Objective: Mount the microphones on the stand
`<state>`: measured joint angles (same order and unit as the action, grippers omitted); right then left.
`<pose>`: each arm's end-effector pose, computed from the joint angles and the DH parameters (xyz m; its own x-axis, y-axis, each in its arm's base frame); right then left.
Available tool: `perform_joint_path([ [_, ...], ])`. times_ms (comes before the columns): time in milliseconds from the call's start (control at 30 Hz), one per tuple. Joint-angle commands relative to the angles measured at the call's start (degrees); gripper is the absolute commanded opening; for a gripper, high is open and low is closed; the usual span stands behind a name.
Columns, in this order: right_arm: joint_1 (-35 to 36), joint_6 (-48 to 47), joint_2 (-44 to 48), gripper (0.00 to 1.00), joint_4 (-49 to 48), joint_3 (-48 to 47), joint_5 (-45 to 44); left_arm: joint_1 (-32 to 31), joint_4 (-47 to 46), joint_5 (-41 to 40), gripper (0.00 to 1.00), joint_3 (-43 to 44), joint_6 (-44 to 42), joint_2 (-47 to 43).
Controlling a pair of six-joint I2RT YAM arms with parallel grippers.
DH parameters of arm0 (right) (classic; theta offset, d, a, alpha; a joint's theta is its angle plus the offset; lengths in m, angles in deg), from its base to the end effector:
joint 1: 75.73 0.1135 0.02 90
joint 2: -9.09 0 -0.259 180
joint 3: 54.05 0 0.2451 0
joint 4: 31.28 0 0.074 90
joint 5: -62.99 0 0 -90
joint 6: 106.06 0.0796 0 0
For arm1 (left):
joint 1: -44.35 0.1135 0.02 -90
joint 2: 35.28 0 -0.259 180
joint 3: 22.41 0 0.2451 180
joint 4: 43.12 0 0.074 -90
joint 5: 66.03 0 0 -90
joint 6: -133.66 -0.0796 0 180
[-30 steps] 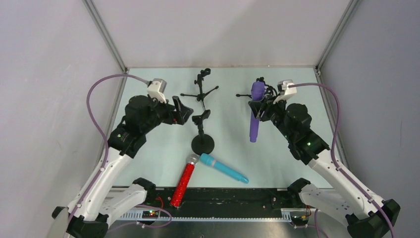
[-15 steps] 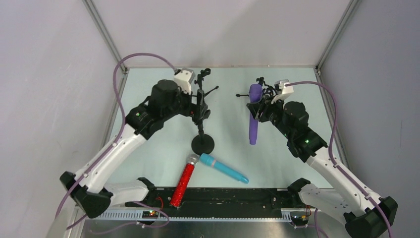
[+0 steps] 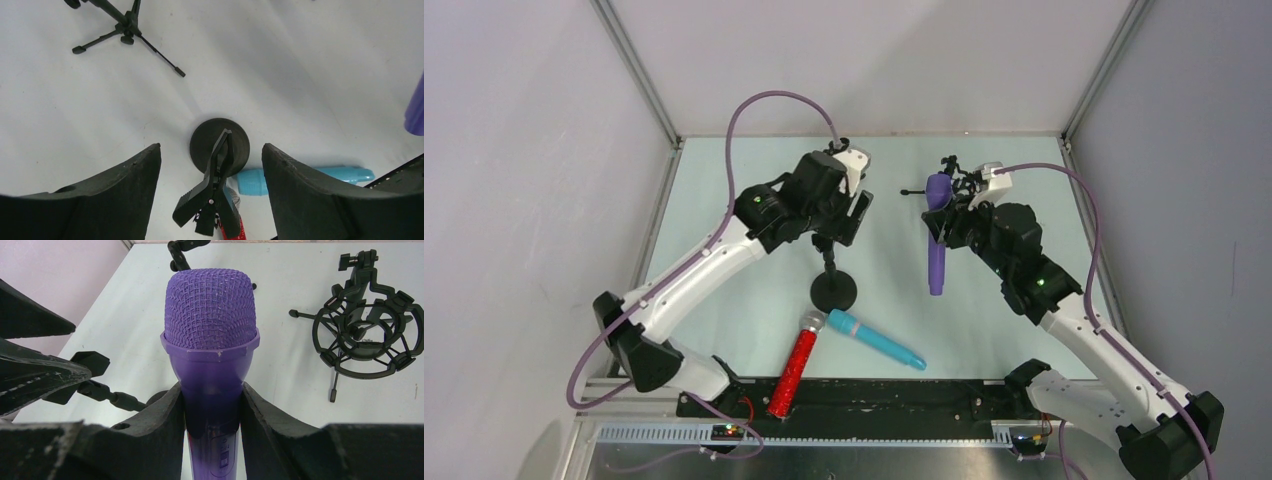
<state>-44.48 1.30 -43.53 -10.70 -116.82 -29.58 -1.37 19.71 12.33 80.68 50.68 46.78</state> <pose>0.2199 0.1292 0.3347 -0.2911 0.1720 -0.9411 -0.4125 0.8650 0.2857 0.2393 -0.2224 0.3567 -0.5347 0.3769 -0.7563 0.5349 0.8439 0.0424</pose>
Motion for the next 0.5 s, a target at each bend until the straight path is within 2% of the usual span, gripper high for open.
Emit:
perform_joint_path([
  [0, -0.3, -0.6, 0.1, 0.0, -0.6, -0.6, -0.7, -0.9, 5.9, -2.8, 0.77, 3.4, -2.8, 2.6],
  [133, -0.4, -0.7, -0.1, 0.0, -0.4, -0.6, -0.9, -1.6, 6.5, -3.7, 0.73, 2.9, -3.9, 3.4],
  [267, -0.4, -0.5, -0.2, 0.0, -0.6, -0.5, -0.4, -1.6, 6.4, -4.2, 0.58, 2.6, -5.8, 4.4],
  [367, -0.4, -0.8, 0.1, 0.0, -0.8, -0.4, -0.3, -1.6, 6.4, -4.3, 0.52, 2.9, -6.9, 5.0],
  [433, -0.5, -0.8, 0.4, 0.0, -0.8, -0.4, -0.7, -1.6, 6.3, -3.4, 0.41, 3.2, -8.4, 5.5],
  [467, -0.4, -0.8, 0.5, 0.0, -0.9, -0.4, -0.7, -1.6, 6.2, -3.2, 0.31, 3.3, -8.8, 5.6],
])
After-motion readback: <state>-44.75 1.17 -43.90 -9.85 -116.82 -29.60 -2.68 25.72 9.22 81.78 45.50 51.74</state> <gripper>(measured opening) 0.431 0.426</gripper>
